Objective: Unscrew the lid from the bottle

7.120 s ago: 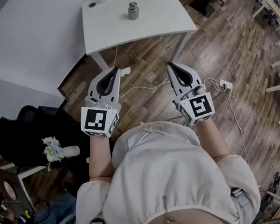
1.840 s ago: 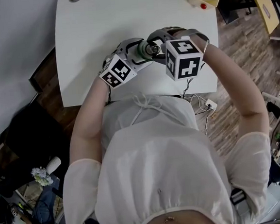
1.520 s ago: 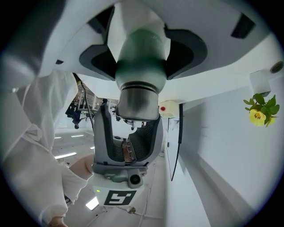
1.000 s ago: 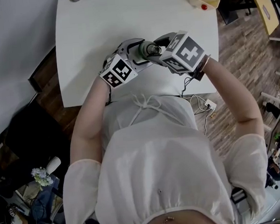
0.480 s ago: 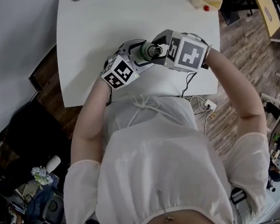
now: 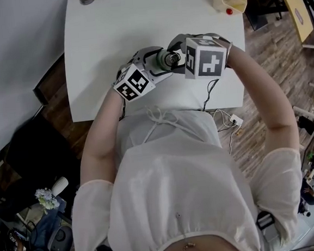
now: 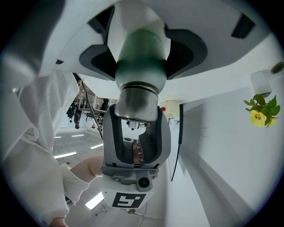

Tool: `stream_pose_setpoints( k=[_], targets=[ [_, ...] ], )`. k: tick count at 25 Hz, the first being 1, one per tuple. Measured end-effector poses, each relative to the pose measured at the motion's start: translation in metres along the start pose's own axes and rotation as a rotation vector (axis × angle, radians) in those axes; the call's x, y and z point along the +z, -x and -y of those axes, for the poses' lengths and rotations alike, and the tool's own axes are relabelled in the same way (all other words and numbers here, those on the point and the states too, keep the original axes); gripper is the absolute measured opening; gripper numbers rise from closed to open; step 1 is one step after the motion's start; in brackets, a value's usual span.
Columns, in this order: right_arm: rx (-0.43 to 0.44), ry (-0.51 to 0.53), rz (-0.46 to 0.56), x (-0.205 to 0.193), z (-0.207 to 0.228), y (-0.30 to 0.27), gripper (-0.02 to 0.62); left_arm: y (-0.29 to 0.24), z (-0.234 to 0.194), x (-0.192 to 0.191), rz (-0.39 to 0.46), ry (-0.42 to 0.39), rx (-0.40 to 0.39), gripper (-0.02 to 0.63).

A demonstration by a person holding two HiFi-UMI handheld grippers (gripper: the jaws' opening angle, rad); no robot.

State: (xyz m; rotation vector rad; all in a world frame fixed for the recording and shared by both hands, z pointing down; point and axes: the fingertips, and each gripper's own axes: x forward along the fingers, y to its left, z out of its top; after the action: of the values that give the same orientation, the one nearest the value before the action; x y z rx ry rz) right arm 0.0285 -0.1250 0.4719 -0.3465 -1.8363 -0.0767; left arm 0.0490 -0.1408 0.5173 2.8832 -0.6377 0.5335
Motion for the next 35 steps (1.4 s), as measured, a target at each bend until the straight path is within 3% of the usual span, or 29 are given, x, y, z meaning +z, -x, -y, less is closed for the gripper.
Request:
stream_pose_setpoints(
  k=[3,7,11,14,21,35],
  targets=[
    [-0.043,-0.101,0.063,-0.001,0.002,0.005,0.247,-0.001,0.0,0.001,-0.002,0.001,0.0,0.37],
    [-0.062,-0.41,0.248,0.004,0.008,0.017,0.316,-0.002,-0.002,0.002,-0.005,0.002,-0.001,0.37],
    [-0.08,-0.771,0.353,0.0,0.016,0.016,0.288,0.0,0.0,0.002,-0.004,0.003,-0.003,0.37],
    [-0.094,-0.871,0.358,-0.005,0.018,0.01,0.273,-0.003,-0.002,0.004,-0.004,0.002,-0.005,0.37],
    [-0.128,-0.804,0.299,-0.005,0.017,0.006,0.247,-0.002,-0.002,0.004,-0.006,0.004,-0.007,0.37],
    [-0.072,-0.298,0.144,0.008,0.004,0.0,0.245,0.0,0.001,-0.003,-0.013,0.006,-0.006,0.37]
  ],
)
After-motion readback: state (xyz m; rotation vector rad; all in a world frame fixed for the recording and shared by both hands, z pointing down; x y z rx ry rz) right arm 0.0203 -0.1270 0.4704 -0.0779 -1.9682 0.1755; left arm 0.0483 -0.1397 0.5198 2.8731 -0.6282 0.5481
